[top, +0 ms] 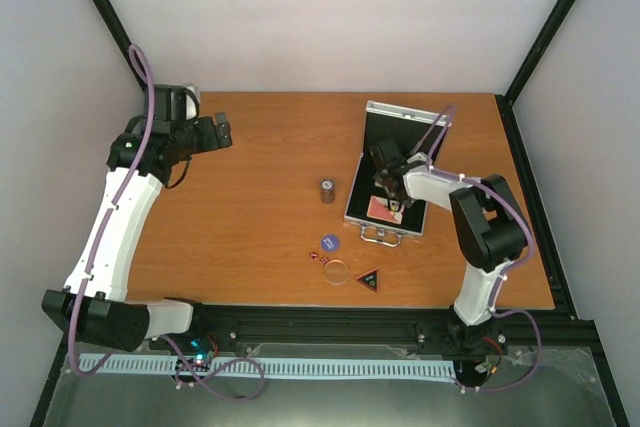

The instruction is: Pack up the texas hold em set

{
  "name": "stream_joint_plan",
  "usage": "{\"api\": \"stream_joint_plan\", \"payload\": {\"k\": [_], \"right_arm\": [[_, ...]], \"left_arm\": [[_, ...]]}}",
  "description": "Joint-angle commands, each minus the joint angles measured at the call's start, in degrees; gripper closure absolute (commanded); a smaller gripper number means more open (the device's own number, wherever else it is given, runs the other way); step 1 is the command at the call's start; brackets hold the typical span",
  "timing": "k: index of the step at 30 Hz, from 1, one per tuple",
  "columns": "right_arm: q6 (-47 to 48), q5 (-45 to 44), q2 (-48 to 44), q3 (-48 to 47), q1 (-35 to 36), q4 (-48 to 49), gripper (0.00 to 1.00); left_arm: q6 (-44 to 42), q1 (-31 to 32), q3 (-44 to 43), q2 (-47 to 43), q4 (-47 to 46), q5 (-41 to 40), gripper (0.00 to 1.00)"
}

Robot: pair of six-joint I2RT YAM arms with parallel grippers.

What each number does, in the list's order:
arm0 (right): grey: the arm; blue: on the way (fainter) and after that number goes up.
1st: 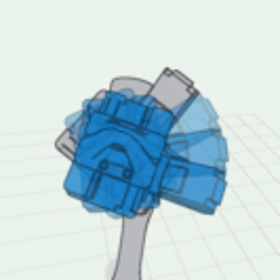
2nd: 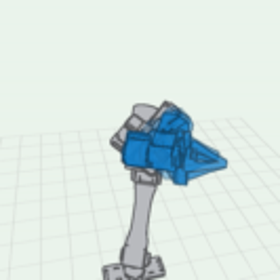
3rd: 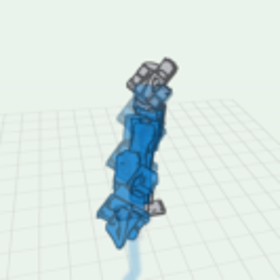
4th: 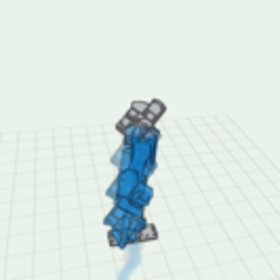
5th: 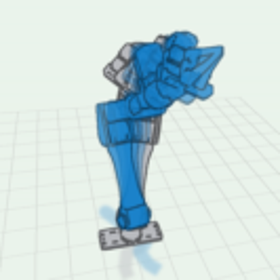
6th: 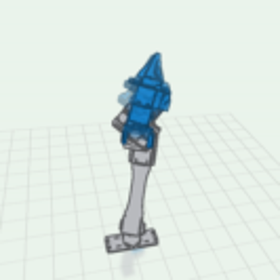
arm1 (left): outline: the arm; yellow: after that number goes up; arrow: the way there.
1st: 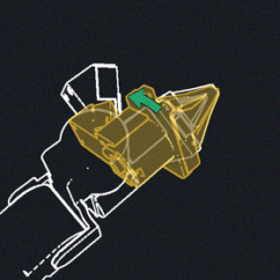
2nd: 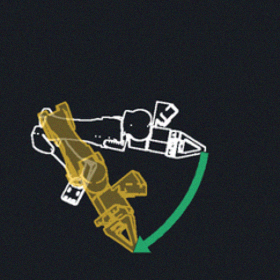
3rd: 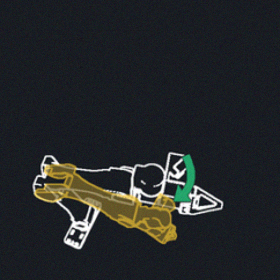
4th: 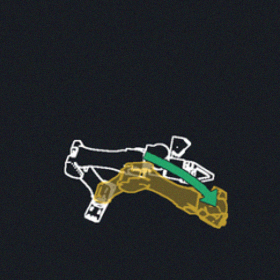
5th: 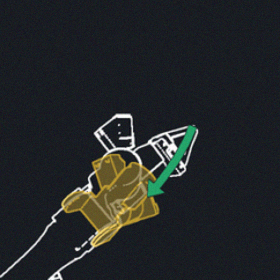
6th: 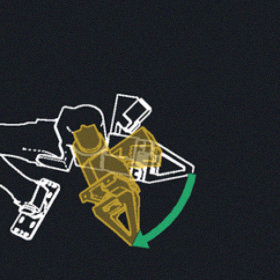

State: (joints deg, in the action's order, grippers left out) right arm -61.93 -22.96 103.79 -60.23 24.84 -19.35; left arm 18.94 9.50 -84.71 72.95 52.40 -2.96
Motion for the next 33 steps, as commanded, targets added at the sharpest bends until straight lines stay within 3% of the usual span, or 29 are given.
{"api": "stream_joint_plan", "payload": {"k": [1, 4, 19, 27, 33], "right_arm": [[-2.95, -0.59, 8.52, -7.21, 0.37, -8.03, 0.2], [-0.78, 0.22, 11.49, -10.76, 1.16, -14.49, 0.19], [0.93, 9.27, -0.14, 1.86, 1.45, -12.5, 0.19], [9.43, 8.63, -5.65, -2.29, 1.44, -15.03, 0.18], [9.21, 11.07, -12.49, 0.83, 0.68, -17.02, 0.16]], "left_arm": [[-1.49, 0.24, -0.52, -0.02, -0.1, 0.15, 0.0], [-1.76, 0.24, -0.72, 0.01, -0.01, -0.16, 0.0], [-1.46, 0.26, 1.03, -1.78, 0.07, -0.29, 0.0], [-1.29, 0.26, 1.28, -2.86, 0.04, -0.12, 0.0], [-1.05, 0.26, 2.39, -4.56, 0.35, -0.45, 0.0]]}}
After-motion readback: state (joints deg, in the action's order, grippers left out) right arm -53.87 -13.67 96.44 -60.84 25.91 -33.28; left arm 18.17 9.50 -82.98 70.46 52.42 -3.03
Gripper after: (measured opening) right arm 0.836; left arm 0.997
